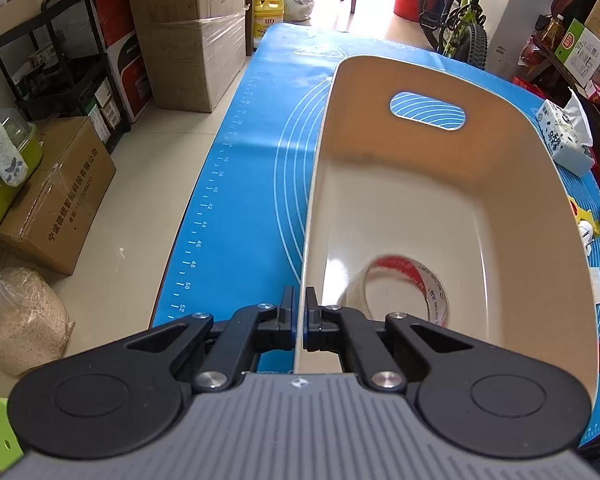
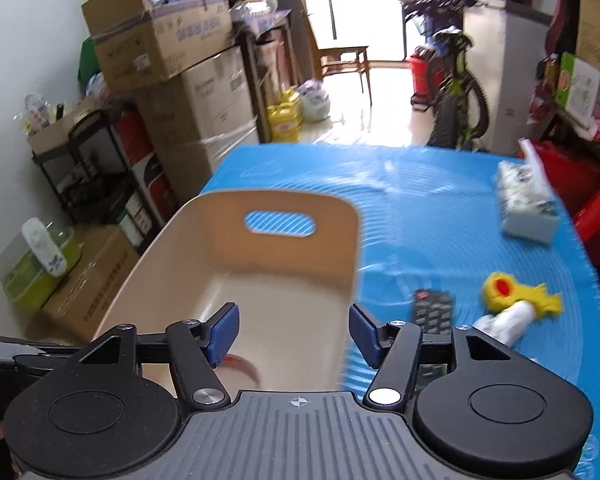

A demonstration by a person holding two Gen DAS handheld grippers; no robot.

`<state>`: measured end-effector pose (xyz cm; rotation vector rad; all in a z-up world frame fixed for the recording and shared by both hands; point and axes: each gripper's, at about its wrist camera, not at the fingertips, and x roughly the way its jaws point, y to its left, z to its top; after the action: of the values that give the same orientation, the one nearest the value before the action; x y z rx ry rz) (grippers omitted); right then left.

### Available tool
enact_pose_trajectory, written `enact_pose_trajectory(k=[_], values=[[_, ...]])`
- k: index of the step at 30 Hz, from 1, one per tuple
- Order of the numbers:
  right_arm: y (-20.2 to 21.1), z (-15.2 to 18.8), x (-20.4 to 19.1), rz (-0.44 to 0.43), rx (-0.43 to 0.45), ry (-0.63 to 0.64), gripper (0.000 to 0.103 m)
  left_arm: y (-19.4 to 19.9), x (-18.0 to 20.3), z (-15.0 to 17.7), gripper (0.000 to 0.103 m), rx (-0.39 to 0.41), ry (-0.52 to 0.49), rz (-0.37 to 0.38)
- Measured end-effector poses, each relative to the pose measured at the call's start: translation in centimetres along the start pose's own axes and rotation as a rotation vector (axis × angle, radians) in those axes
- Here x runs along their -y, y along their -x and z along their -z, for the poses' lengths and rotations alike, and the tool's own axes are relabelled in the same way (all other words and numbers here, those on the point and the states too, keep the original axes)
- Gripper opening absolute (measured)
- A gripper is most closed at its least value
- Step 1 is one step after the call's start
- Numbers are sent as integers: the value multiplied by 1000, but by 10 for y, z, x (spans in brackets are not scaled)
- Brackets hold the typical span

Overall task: Organize rigid objects
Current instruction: 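Carry the tape roll with the right tool into the basket and release, then grasp the red plastic clamp with the right tool and lift it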

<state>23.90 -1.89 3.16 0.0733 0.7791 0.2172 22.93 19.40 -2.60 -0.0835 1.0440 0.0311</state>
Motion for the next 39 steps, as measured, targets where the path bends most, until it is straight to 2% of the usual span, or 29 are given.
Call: enact_pose_trajectory(k=[3, 7, 15, 21, 29, 34, 35, 36, 39], values=[[9, 6, 22, 55, 12, 26, 71, 0, 0, 0, 4, 1, -1, 0], [11, 24, 60, 134, -24, 32, 72, 0, 0, 0, 4, 3, -3, -1], [4, 74, 110, 182, -119, 44, 72, 0, 1, 0, 4, 3, -5, -4], [-12, 101, 113, 163, -175, 110, 72, 0, 1, -1, 4, 4, -8, -8], [-45, 105, 101, 157, -235, 233, 72, 1, 2, 0, 4, 4, -8, -9], [-64, 109, 98, 153, -287, 262, 61, 1, 2, -1, 4, 6, -11, -10], [-64, 109, 100, 141, -281, 254, 57, 1, 2, -1, 4, 6, -11, -10], [-64, 108, 101, 133, -278, 242, 47, 1, 2, -1, 4, 6, -11, -10], [-65, 108, 104, 115, -276, 212, 45, 1, 1, -1, 4, 6, -8, -9]])
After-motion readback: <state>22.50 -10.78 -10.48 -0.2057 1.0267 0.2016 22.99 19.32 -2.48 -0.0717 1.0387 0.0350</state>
